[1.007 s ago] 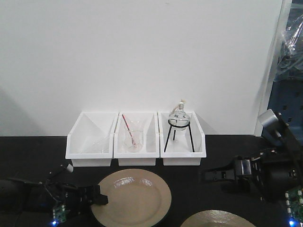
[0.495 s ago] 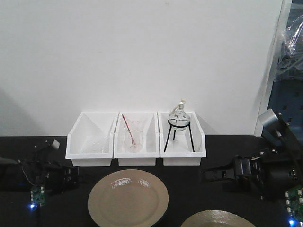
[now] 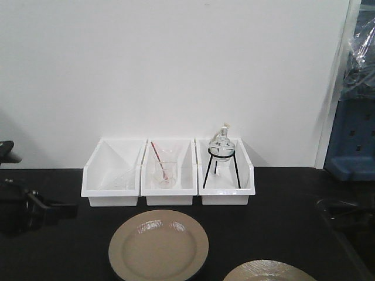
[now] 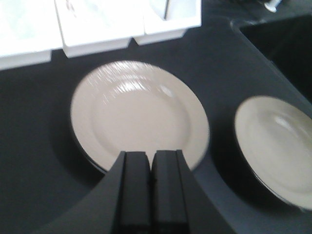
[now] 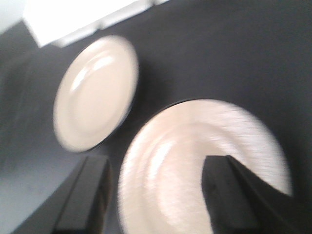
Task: Arrange circular plates on left workspace
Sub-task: 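Open the left gripper and withdraw it from the plate, then move the right gripper to the rim of the other tan plate and grasp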
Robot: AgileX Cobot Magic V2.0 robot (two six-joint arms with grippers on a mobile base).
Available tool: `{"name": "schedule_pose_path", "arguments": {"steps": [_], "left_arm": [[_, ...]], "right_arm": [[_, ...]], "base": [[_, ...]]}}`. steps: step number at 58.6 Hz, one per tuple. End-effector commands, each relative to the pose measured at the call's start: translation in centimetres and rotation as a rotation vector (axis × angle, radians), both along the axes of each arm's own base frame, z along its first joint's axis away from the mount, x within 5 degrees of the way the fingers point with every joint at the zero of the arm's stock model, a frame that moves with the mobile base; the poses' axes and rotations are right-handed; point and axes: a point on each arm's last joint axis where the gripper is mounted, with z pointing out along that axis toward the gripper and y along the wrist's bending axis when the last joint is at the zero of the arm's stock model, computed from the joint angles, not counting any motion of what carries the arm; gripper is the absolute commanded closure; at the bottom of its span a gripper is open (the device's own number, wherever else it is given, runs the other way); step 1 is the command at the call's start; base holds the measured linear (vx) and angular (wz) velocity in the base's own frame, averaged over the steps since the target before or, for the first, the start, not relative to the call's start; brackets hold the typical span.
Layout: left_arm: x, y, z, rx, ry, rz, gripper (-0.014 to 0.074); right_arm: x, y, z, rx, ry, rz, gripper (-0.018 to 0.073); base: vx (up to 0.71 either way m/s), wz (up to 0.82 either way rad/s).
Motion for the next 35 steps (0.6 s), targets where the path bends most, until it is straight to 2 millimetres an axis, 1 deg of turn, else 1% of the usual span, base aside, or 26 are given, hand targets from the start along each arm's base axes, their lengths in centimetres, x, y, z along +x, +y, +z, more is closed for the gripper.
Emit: {"name": "schedule_pose_path", "arguments": {"steps": [1, 5, 8, 15, 20, 27, 31, 35], "left_arm": [[-2.7, -0.3, 1.6, -0.055, -0.054, 0.014, 0.0601], [-4.6, -0.4, 0.9, -0.078, -0.044, 0.02, 0.06], [-6.1, -0.5, 0.2, -0.089, -0.033, 0.018, 0.06], [-9.5, -0.7, -0.8, -0.101, -0.033, 0.009, 0.06], [-11.8, -0.9, -1.3, -0.109, -0.047, -0.001, 0.06], [-14.8, -1.2, -2.7, -0.127, -0.033, -0.032, 0.0598], [-15.9, -1.3, -3.2, -0.141, -0.033, -0.026, 0.0597], [-16.9, -1.3, -3.6, -0.152, -0.037, -0.017, 0.0597]], "right_arm": [[-0.1, -2.6, 1.0, 0.028, -0.038, -0.094, 0.0155], [0.3, -4.0, -0.2, 0.059, 0.016, -0.122, 0.0155], [0.7, -4.8, -1.6, 0.087, 0.067, -0.114, 0.0155], [1.9, -5.4, -4.2, 0.117, 0.141, -0.078, 0.0155], [2.5, -5.7, -6.0, 0.14, 0.189, -0.052, 0.0155], [3.1, -6.1, -8.3, 0.144, 0.253, -0.018, 0.0154], [3.5, -5.9, -9.4, 0.147, 0.282, 0.003, 0.0154], [3.9, -5.3, -10.4, 0.145, 0.309, 0.04, 0.0154]], "base": [[0.0, 0.0], [0.0, 0.0], [0.0, 0.0], [0.0, 0.0], [0.0, 0.0], [0.0, 0.0], [0.0, 0.0], [0.0, 0.0]]}}
